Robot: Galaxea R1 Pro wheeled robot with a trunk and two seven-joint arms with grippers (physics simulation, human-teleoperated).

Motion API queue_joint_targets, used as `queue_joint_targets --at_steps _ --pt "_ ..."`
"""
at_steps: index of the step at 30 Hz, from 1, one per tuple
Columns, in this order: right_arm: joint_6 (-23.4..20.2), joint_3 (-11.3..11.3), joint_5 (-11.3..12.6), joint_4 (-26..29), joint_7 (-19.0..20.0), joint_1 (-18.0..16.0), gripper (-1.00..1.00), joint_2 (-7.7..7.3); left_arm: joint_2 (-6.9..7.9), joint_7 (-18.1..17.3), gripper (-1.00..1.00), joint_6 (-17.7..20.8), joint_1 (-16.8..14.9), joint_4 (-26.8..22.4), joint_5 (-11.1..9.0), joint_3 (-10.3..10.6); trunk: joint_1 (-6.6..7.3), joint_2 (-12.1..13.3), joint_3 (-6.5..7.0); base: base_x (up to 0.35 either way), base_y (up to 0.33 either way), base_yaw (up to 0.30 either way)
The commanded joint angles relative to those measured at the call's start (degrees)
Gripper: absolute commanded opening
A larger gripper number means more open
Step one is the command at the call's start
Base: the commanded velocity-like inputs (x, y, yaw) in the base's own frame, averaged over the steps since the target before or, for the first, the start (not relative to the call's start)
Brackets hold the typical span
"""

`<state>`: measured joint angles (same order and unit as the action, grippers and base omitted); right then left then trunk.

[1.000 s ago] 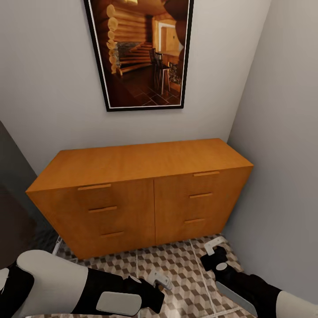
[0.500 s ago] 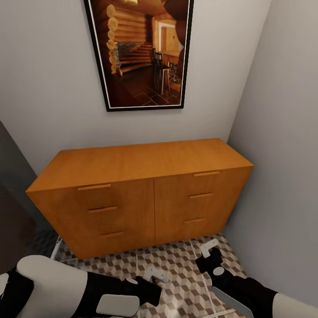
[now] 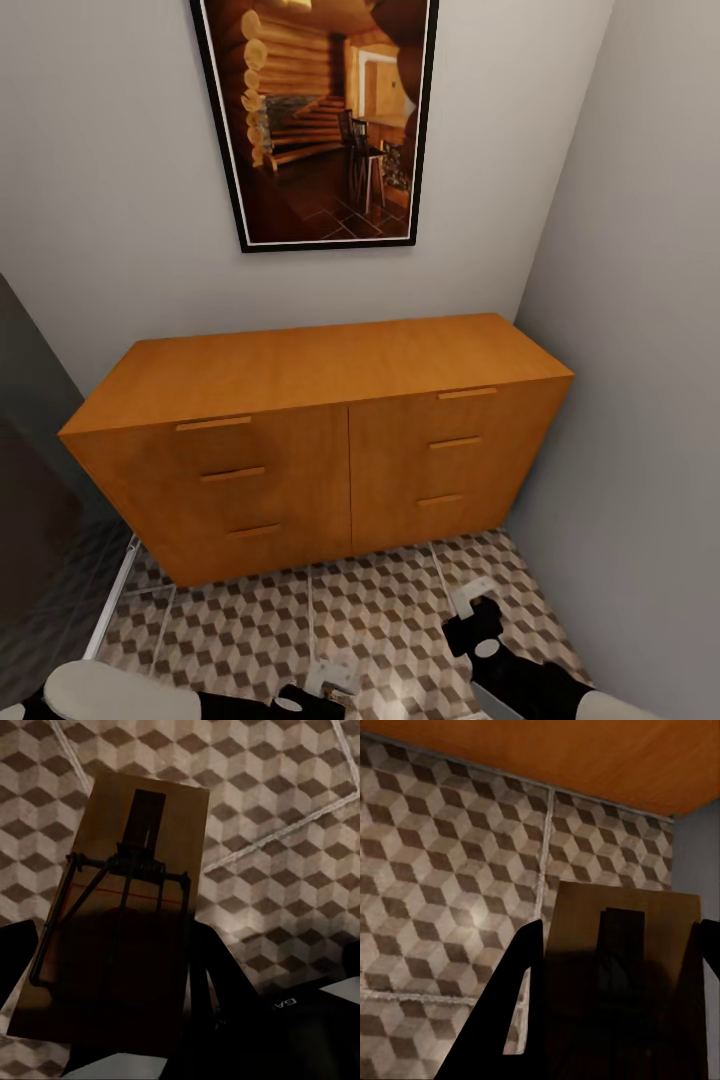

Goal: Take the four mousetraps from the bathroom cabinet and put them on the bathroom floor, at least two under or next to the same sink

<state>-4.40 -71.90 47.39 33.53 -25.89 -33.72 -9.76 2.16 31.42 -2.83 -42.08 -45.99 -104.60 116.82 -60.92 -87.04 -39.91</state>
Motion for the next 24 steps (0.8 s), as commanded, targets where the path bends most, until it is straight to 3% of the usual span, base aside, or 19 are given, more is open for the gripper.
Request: queue_joint_targets --at_steps 1,18,24 --pt "-0.2 -0.4 0.1 -0.3 0.0 0.0 -1.00 -0.04 0.05 0.2 -1.00 -0.3 0.4 0.3 -0.3 0.2 0.00 0.0 -0.05 0.000 0.000 0.000" --pt "1.5 -0.4 0.2 -5.5 0.9 2.2 -1.00 0.16 0.30 -0.2 -1.00 -0.9 7.3 9.5 -0.2 0.2 0.00 0.0 -0.05 0.000 0.000 0.000" --pt "5.0 -0.4 0.1 -7.9 0.9 3.3 -1.00 0.18 0.30 -4.4 -1.00 -0.9 9.1 13.7 -0.3 0.2 0.00 0.0 -0.05 -0.117 0.000 0.000"
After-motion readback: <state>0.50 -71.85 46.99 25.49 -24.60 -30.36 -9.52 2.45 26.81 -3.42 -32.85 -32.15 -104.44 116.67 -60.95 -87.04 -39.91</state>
